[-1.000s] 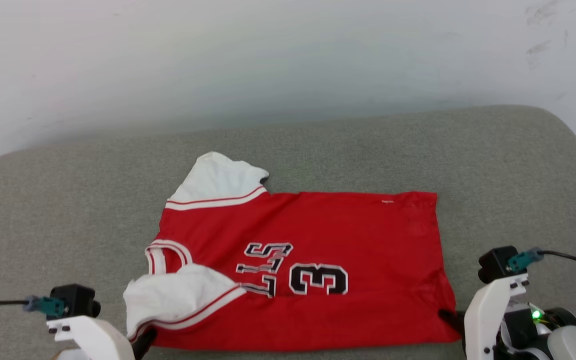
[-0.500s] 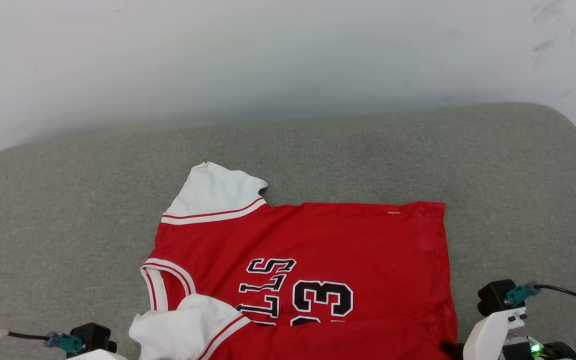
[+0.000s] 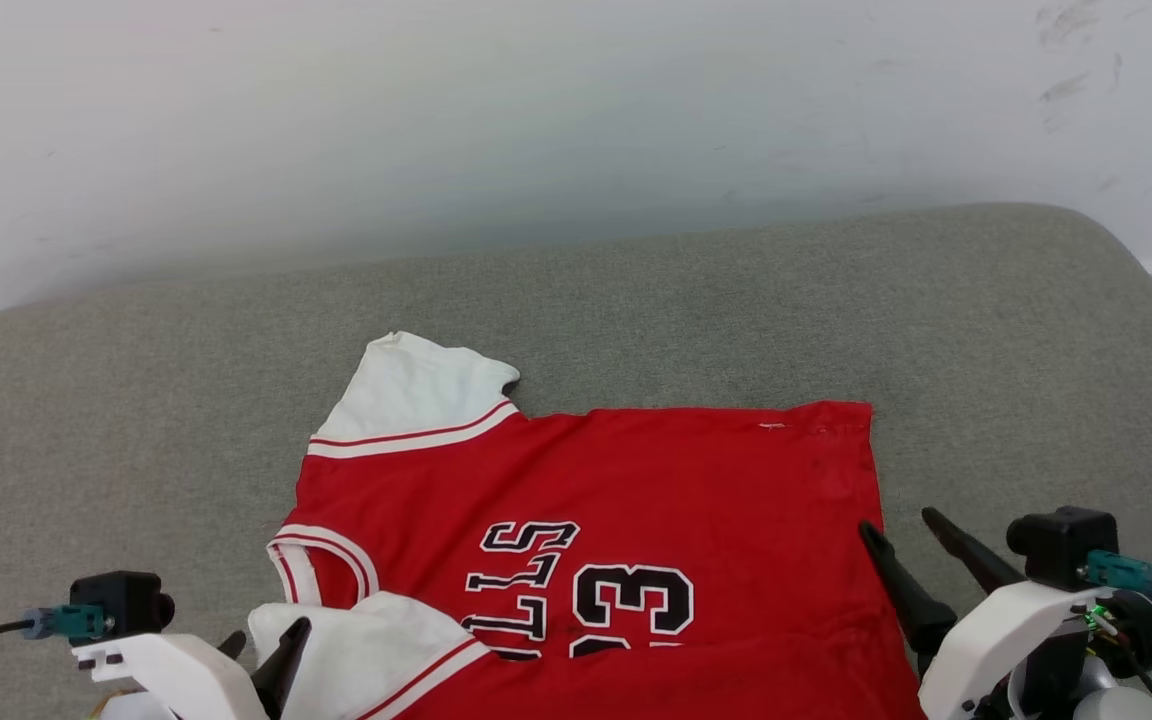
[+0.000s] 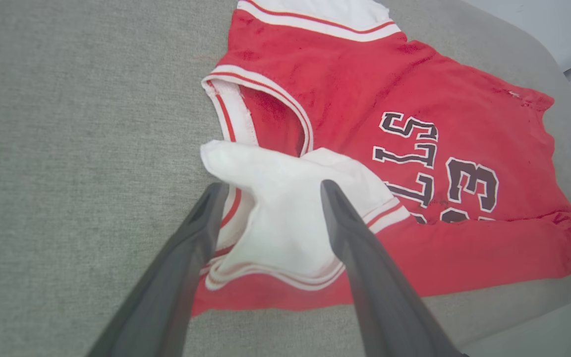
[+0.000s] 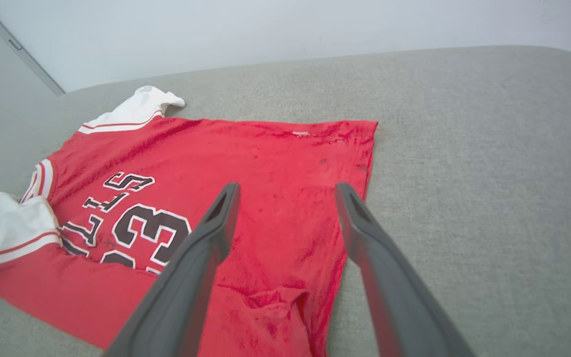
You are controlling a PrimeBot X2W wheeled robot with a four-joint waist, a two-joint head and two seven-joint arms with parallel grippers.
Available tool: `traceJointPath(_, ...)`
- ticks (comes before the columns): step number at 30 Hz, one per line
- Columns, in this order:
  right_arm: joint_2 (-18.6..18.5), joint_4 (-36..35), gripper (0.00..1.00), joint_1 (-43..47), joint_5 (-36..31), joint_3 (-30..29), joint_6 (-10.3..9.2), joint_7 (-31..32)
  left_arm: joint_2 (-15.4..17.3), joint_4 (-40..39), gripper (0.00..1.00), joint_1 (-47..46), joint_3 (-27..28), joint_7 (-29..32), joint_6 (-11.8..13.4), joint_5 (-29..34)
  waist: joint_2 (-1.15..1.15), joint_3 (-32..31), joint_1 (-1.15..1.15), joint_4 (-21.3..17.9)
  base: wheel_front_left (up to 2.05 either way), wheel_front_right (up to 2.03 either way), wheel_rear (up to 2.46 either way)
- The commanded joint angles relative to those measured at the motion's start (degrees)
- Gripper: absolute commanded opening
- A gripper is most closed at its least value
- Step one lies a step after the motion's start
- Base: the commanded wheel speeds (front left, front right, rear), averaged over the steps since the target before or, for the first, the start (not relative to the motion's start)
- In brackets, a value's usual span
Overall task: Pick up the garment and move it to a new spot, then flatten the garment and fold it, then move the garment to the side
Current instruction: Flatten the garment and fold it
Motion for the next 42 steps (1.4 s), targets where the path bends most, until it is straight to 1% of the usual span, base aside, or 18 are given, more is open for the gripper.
traceJointPath(1, 0.9, -0.6, 1.00, -0.8, -1.4, -1.1, -0.02, -2.8, 0.4, -0.8, 1.00, -1.2, 0.1, -1.1, 0.6, 1.5, 0.00, -0.1, 0.00, -0.1, 0.00, 0.00, 0.00)
traceJointPath(4, 2.3, -1.9, 1.00, -1.2, -3.6, -3.0, -0.02, -6.5, 0.7, -1.9, 1.00, -3.0, 0.5, -3.4, 1.5, 4.2, 0.00, 0.2, 0.00, -0.2, 0.00, 0.00, 0.00)
traceJointPath(7, 3.5, -3.8, 1.00, -1.7, -5.6, -4.9, -0.02, -8.7, 0.1, -3.1, 1.00, -5.6, 1.3, -7.3, 2.0, 7.1, 0.00, 1.5, 0.00, -0.6, 0.00, 0.00, 0.00)
traceJointPath(9, 4.3, -5.3, 1.00, -2.1, -6.6, -5.9, -0.02, -9.1, -0.3, -3.5, 1.00, -7.6, 1.7, -9.9, 2.1, 9.1, 0.00, 2.9, 0.00, -1.1, 0.00, 0.00, 0.00)
traceJointPath(13, 6.2, -8.6, 1.00, -4.5, -8.0, -7.2, -0.02, -9.6, -0.7, -4.1, 1.00, -12.2, 2.7, -13.1, 2.4, 12.0, 0.00, 7.5, 0.00, -3.0, 0.00, 0.00, 0.00)
traceJointPath(16, 7.2, -10.4, 1.00, -6.6, -8.8, -7.7, -0.02, -10.0, -0.5, -3.9, 1.00, -16.5, 3.4, -14.5, 2.2, 13.9, 0.00, 11.4, 0.00, -4.2, 0.00, 0.00, 0.00)
traceJointPath(18, 7.7, -11.5, 1.00, -7.8, -9.3, -8.0, -0.02, -10.2, -0.3, -3.1, 1.00, -19.8, 3.7, -14.6, 1.6, 14.7, 0.00, 13.7, 0.00, -5.1, 0.00, 0.00, 0.00)
traceJointPath(21, 8.4, -12.6, 1.00, -9.5, -9.8, -7.8, -0.02, -10.6, 0.5, -0.5, 1.00, -25.0, 3.9, -13.1, 0.4, 14.9, 0.00, 16.6, 0.00, -6.5, 0.00, 0.00, 0.00)
traceJointPath(24, 9.1, -12.9, 1.00, -10.8, -10.1, -7.5, -0.02, -11.0, 1.3, 2.7, 1.00, -29.8, 3.9, -9.9, -1.4, 13.7, 0.00, 18.9, 0.00, -8.3, 0.00, 0.00, 0.00)
traceJointPath(29, 10.2, -12.2, 1.00, -11.8, -9.9, -7.3, -0.02, -11.9, 4.0, 9.2, 1.00, -37.6, 2.6, -0.5, -5.8, 11.0, 0.00, 21.5, 0.00, -10.9, 0.00, 0.00, 0.00)
traceJointPath(31, 10.6, -11.8, 1.00, -12.0, -9.7, -7.0, -0.02, -12.4, 5.3, 11.9, 1.00, -40.3, 2.0, 3.9, -7.1, 10.0, 0.00, 22.3, 0.00, -12.0, 0.00, 0.00, 0.00)
traceJointPath(36, 11.3, -10.3, 1.00, -12.2, -8.9, -6.6, -0.02, -13.7, 8.3, 17.9, 1.00, -45.2, 0.5, 15.8, -8.5, 7.2, 0.00, 24.1, 0.00, -14.6, 0.00, 0.00, 0.00)
traceJointPath(40, 11.8, -9.0, 1.00, -12.4, -8.1, -6.0, -0.02, -14.8, 10.3, 21.1, 1.00, -47.9, -0.3, 23.0, -8.9, 5.9, 0.00, 25.8, 0.00, -16.2, 0.00, 0.00, 0.00)
traceJointPath(42, 11.9, -8.1, 1.00, -12.5, -7.2, -5.4, -0.02, -15.2, 11.9, 22.4, 1.00, -48.8, -1.2, 26.4, -8.9, 6.2, 0.00, 26.7, 0.00, -16.9, 0.00, 0.00, 0.00)
